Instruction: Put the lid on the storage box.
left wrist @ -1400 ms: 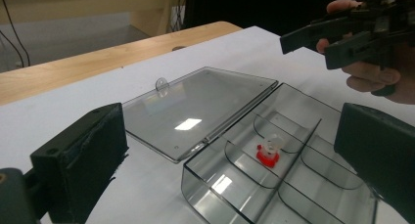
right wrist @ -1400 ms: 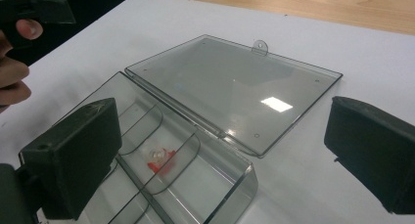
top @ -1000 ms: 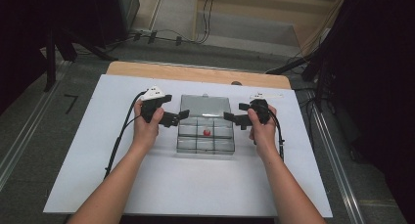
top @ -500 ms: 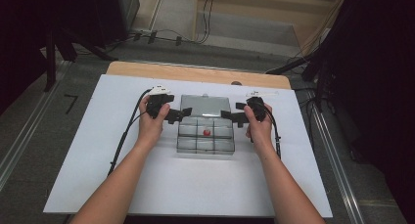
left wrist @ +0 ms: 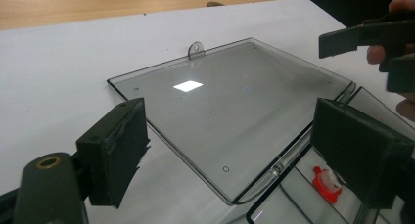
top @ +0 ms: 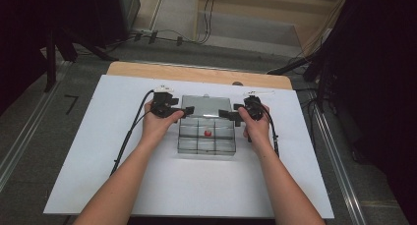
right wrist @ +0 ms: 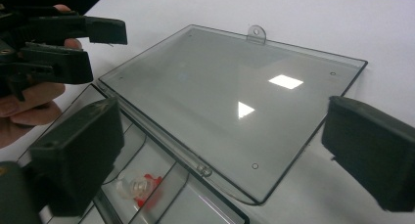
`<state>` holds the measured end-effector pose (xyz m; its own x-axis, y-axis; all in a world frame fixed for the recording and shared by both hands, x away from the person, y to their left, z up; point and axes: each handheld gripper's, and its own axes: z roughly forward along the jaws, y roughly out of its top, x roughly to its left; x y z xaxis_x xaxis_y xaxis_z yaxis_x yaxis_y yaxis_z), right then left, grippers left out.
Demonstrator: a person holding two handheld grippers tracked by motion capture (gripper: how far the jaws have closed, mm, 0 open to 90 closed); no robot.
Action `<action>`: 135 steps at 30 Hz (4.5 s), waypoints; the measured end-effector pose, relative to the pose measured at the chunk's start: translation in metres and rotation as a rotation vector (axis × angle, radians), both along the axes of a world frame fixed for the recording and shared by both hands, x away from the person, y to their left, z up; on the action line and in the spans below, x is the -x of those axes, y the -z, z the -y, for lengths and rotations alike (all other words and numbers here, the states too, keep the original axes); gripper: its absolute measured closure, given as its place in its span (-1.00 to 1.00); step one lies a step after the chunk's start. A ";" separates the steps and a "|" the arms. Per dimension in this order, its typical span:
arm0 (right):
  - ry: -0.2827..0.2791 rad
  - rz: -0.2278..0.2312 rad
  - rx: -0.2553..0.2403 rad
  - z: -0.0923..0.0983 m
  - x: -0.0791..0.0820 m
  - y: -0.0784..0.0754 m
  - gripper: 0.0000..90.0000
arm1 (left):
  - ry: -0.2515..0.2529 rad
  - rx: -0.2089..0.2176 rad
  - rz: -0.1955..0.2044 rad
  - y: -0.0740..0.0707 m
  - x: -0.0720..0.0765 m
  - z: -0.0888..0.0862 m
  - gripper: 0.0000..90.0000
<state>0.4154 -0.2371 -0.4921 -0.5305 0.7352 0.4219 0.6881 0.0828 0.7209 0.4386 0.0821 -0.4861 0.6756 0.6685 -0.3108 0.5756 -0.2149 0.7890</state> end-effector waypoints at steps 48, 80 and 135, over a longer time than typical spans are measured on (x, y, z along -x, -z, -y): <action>0.112 -0.234 -0.094 0.002 -0.012 0.022 -0.14 | -0.059 0.030 -0.209 0.017 -0.012 0.003 -0.24; 0.056 0.037 0.021 0.008 0.009 0.001 0.37 | 0.000 0.041 -0.039 -0.003 -0.001 0.001 0.34; 0.041 0.298 0.115 0.006 0.031 -0.072 0.28 | 0.057 0.052 0.139 -0.041 0.018 0.001 0.30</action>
